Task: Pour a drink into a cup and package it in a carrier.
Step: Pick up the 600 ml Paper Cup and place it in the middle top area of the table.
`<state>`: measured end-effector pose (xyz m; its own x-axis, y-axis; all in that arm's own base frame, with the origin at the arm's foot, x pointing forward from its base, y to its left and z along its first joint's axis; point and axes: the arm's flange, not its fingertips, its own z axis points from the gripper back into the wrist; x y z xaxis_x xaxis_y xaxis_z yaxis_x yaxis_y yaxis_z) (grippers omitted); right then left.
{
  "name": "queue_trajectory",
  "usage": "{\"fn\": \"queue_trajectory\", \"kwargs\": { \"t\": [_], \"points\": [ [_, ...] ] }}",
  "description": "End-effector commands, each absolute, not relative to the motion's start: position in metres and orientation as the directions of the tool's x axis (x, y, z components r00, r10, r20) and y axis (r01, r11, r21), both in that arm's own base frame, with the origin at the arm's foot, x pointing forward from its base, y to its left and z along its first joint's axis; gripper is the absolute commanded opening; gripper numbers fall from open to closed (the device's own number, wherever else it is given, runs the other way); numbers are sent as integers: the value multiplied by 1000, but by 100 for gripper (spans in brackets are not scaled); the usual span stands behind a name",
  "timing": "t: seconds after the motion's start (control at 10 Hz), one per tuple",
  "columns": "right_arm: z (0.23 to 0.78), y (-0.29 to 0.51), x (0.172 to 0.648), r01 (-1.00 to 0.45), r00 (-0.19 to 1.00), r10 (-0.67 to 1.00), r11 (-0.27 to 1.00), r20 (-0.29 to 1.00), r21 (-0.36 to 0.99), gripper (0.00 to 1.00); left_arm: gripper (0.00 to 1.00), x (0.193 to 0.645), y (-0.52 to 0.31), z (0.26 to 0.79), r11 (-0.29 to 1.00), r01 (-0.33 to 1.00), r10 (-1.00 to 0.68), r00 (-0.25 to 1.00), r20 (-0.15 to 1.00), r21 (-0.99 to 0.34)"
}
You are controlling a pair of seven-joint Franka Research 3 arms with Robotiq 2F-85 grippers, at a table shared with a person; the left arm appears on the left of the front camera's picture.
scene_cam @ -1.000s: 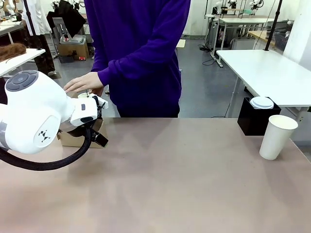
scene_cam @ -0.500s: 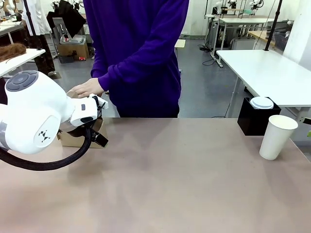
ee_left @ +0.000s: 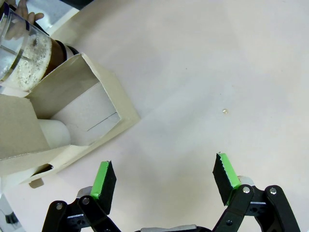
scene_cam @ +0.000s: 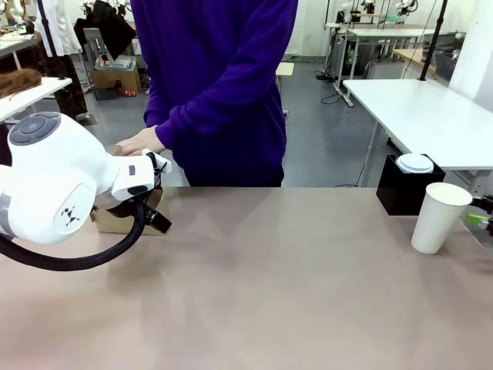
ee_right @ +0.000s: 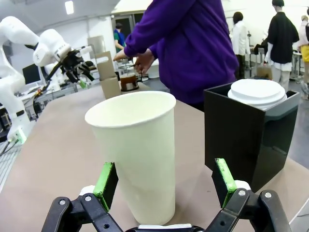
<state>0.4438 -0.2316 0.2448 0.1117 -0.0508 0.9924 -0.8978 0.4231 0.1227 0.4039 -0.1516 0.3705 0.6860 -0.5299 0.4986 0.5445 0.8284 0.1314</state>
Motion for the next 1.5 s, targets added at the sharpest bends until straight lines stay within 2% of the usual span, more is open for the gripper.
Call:
{"fn": "queue_trajectory", "kwargs": {
  "t": [0.0,1.4],
  "points": [
    [241,-214,448,-890,99,-37,444,994,105,100,100,404,-152,371,828,545,-530,686,499,131],
    [214,-131,461,-924,96,-75,364,993,117,100,100,404,-152,371,828,545,-530,686,499,131]
  ]
}}
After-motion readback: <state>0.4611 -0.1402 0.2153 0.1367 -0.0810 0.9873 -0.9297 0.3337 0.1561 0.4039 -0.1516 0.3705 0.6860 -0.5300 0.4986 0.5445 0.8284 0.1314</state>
